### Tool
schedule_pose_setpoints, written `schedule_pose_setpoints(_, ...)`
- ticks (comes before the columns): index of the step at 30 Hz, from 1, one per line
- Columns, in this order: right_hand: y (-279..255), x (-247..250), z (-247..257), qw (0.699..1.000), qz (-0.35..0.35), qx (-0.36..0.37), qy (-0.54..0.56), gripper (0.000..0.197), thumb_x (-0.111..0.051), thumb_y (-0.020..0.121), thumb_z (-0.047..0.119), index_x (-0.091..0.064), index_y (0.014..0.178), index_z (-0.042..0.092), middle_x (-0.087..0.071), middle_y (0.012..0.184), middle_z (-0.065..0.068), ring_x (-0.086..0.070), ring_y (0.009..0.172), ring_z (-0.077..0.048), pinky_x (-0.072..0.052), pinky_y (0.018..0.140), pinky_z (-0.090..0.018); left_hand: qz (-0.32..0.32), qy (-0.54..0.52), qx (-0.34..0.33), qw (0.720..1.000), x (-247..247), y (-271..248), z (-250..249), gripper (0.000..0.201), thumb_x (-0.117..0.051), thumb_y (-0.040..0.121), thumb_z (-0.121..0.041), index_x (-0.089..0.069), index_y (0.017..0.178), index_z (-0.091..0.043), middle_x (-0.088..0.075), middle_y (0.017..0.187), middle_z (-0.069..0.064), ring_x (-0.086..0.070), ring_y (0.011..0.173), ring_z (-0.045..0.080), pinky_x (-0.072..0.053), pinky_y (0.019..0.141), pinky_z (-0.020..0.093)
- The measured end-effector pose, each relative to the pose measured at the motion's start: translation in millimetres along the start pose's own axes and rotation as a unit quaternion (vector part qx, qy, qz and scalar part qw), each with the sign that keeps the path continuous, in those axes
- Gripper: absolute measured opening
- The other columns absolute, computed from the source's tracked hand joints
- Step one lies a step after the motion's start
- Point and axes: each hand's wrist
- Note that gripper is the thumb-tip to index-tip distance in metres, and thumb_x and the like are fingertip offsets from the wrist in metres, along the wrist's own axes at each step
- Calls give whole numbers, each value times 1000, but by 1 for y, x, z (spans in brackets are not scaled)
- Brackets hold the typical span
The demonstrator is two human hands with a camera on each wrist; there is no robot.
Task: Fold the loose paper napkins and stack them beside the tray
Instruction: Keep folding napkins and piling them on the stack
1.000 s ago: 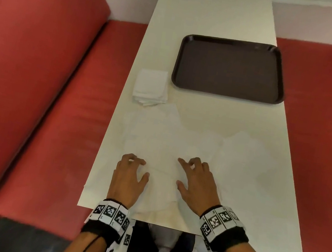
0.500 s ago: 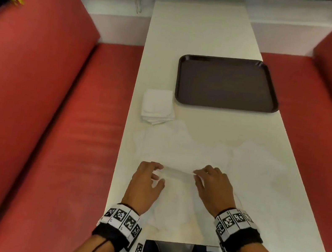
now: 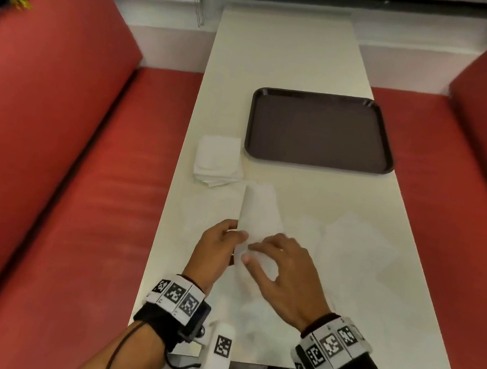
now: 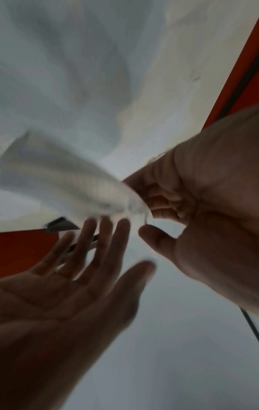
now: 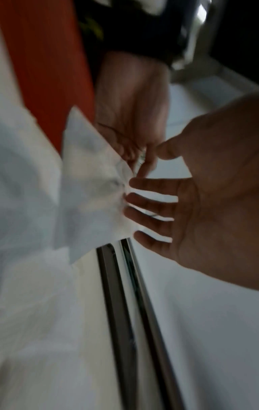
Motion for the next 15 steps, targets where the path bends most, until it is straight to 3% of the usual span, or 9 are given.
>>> schedule_pose_setpoints(4, 2, 26, -8, 983, -54, -112, 134, 31, -64, 88, 50, -64, 115, 37, -50, 113, 14, -52, 104, -5, -42, 89, -18, 37, -59, 9, 998, -8, -11, -18, 28, -42, 99, -9, -69, 105, -8, -74, 100, 7, -66, 88, 19, -54, 76, 34)
schedule_pose_setpoints(6, 6, 38, -10, 946, -40, -214, 241, 45, -73, 82, 46, -55, 123, 38, -51, 115, 15, -58, 100, -2, -47, 80, -16, 46, -60, 7, 997, -11, -15, -23, 32, -40, 100, -10, -69, 113, -8, -74, 107, 11, -68, 91, 21, -55, 78, 35)
schedule_pose_setpoints(8, 9, 45, -14, 899, -3, -279, 337, 50, -76, 80, 45, -56, 124, 35, -59, 114, 11, -63, 96, -6, -52, 75, -22, 50, -64, 8, 997, -15, -18, -27, 31, -40, 102, -14, -68, 114, -9, -73, 110, 14, -69, 93, 22, -55, 80, 37)
schedule_pose_setpoints(12, 8, 48, -23, 857, -49, -285, 427, 42, -82, 77, 32, -67, 116, 27, -70, 113, -2, -69, 99, -16, -59, 82, -35, 65, -26, -7, 997, -19, -24, -30, 28, -52, 102, -29, -67, 115, -9, -74, 107, 11, -72, 93, 27, -57, 81, 38)
schedule_pose_setpoints(15, 7, 52, -29, 836, -77, -277, 467, 42, -83, 77, 25, -68, 115, 24, -71, 113, -3, -70, 101, -20, -59, 82, -37, 56, 32, -51, 997, -17, -26, -27, 19, -63, 97, -17, -66, 115, -10, -74, 86, 9, -72, 91, 29, -59, 83, 41)
Point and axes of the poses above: each hand's wrist, its own y-axis towards the middle knuckle, its own x-axis out of the back of the hand, z = x × y
